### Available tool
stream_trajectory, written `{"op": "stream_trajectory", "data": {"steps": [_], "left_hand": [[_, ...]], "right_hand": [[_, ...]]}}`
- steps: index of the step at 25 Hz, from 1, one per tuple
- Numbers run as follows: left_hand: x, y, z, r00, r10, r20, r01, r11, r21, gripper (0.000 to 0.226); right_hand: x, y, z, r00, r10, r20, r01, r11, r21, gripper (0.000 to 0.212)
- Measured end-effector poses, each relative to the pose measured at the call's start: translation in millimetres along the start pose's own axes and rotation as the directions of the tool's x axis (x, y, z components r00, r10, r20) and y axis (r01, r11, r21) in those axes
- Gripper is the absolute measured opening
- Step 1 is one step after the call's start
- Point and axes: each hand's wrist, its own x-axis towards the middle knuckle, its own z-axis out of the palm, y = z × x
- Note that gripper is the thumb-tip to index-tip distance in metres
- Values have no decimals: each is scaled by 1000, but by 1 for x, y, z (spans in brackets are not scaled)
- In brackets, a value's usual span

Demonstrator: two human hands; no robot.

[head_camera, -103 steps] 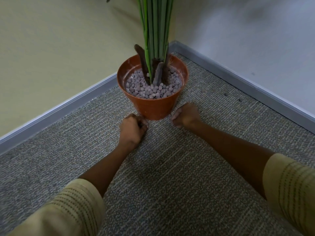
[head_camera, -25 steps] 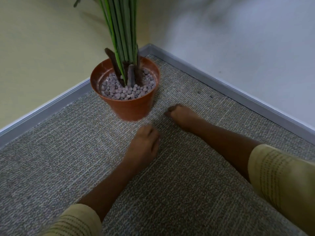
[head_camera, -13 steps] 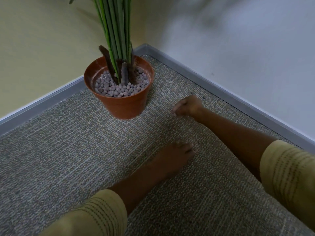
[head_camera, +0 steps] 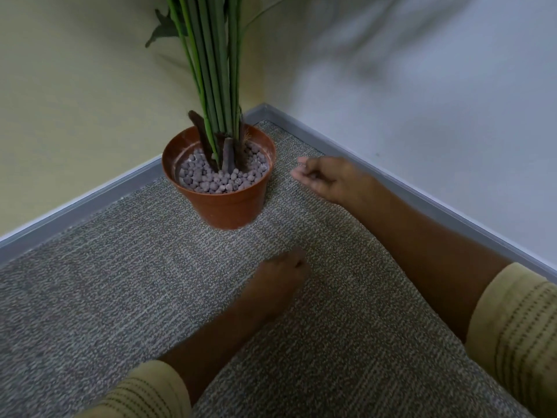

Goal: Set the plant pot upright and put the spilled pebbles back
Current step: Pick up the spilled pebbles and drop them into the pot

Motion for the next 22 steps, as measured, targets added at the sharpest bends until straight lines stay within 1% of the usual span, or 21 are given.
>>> {"op": "stream_trajectory", "data": {"steps": [2,3,5,7,9,11,13,15,17,18,19,20,21,22], "left_hand": [[2,-13,-18,983,-60,-174,48,996,-72,19],[4,-21,-28,966,-84,-245,61,993,-98,20],[3,-33,-48,920,-100,-379,69,993,-93,22],[0,-44,-64,851,-172,-497,128,984,-123,21],[-1,-56,-76,752,-309,-583,229,951,-209,19],[2,-70,-84,669,-413,-618,300,911,-284,18],[6,-80,-88,633,-468,-617,336,884,-326,17],[10,-85,-90,615,-517,-596,371,856,-360,18],[14,-89,-90,617,-548,-565,402,837,-372,19],[15,-91,-88,631,-545,-552,407,839,-362,19],[16,-93,-86,649,-531,-545,398,847,-351,20],[18,-94,-84,662,-515,-545,382,857,-345,20],[19,-95,-83,664,-509,-548,371,860,-349,21],[19,-94,-83,657,-510,-555,364,860,-359,22]], "right_hand": [[-10,-4,25,994,-99,37,99,995,-2,27],[-14,-4,35,989,-136,51,137,990,-21,28],[-21,-1,52,976,-212,45,214,975,-60,28],[-26,4,66,963,-264,52,268,958,-106,31],[-32,8,78,959,-249,133,268,951,-154,37],[-35,12,85,948,-212,235,256,951,-174,41],[-33,8,78,933,-225,282,286,938,-195,40],[-22,-1,53,924,-297,239,351,908,-227,33],[-4,-10,15,915,-390,104,403,871,-281,27],[7,-12,-7,900,-436,27,416,838,-352,25],[17,-10,-30,878,-477,-36,404,778,-481,23],[25,-7,-52,853,-517,-74,351,672,-653,23],[32,1,-74,838,-542,-67,263,509,-819,26],[38,11,-94,841,-541,-8,187,305,-934,32]]}}
